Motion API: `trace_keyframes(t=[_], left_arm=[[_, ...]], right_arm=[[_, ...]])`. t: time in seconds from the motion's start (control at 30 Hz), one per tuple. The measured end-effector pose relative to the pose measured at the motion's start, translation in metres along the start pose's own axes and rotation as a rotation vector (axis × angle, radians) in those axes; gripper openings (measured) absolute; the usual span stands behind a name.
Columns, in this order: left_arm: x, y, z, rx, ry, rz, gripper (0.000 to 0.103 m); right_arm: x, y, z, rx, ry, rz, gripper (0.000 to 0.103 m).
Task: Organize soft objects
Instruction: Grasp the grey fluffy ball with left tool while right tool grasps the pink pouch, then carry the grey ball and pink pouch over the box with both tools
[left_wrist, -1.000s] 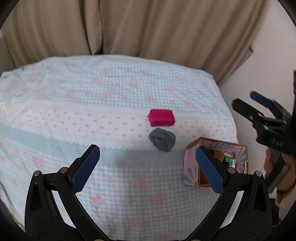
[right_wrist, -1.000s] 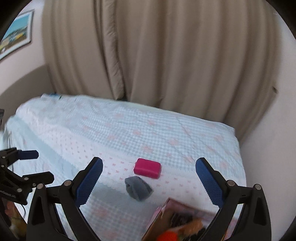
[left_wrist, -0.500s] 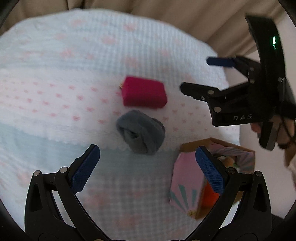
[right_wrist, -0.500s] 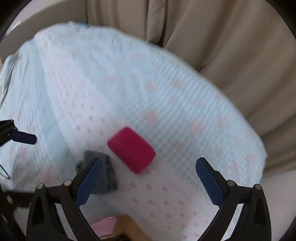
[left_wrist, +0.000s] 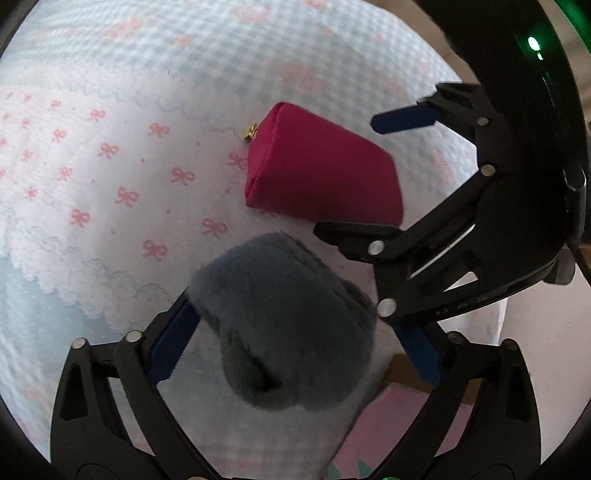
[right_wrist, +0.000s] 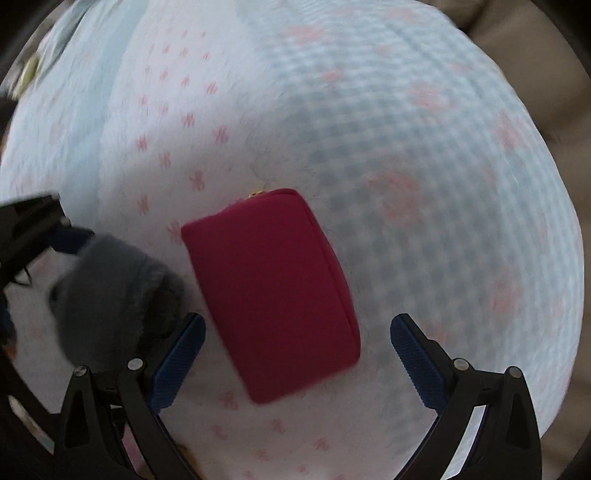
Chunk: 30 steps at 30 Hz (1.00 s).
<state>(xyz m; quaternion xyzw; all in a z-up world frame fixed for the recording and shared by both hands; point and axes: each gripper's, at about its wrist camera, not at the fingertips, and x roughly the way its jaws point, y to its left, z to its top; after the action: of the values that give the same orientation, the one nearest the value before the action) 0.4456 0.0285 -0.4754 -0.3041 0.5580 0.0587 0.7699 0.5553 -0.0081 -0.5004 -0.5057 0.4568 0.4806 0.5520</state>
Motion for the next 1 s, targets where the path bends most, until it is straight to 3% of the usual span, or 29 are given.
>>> trace_keyframes(t=[0.07, 0.2, 0.27, 0.3, 0.37, 0.7, 1.0], left_arm=[[0.009, 0.007, 0.003, -0.033, 0.034, -0.009, 0.086], [0.009, 0.015, 0.006, -0.063, 0.033, -0.036, 0.078], [0.006, 0.013, 0.003, -0.039, 0.032, -0.028, 0.062], [0.005, 0.013, 0.002, -0.036, 0.038, -0.044, 0.057], [0.002, 0.015, -0.001, -0.048, 0.038, -0.065, 0.049], [-0.034, 0.026, 0.002, -0.054, -0.043, -0.085, 0.043], [-0.108, 0.005, 0.0, 0.052, -0.131, -0.093, 0.043]], right_arm=[[0.008, 0.001, 0.005, -0.019, 0.009, 0.014, 0.099], [0.014, 0.002, 0.014, -0.009, 0.001, 0.06, 0.086], [0.017, 0.005, 0.017, -0.015, 0.0, 0.058, 0.082], [0.019, 0.008, 0.018, -0.022, 0.005, 0.06, 0.074], [0.019, 0.011, 0.018, -0.019, -0.001, 0.048, 0.072], [-0.011, -0.003, 0.009, 0.157, -0.051, 0.041, 0.045], [-0.102, -0.009, -0.019, 0.403, -0.17, 0.007, 0.044]])
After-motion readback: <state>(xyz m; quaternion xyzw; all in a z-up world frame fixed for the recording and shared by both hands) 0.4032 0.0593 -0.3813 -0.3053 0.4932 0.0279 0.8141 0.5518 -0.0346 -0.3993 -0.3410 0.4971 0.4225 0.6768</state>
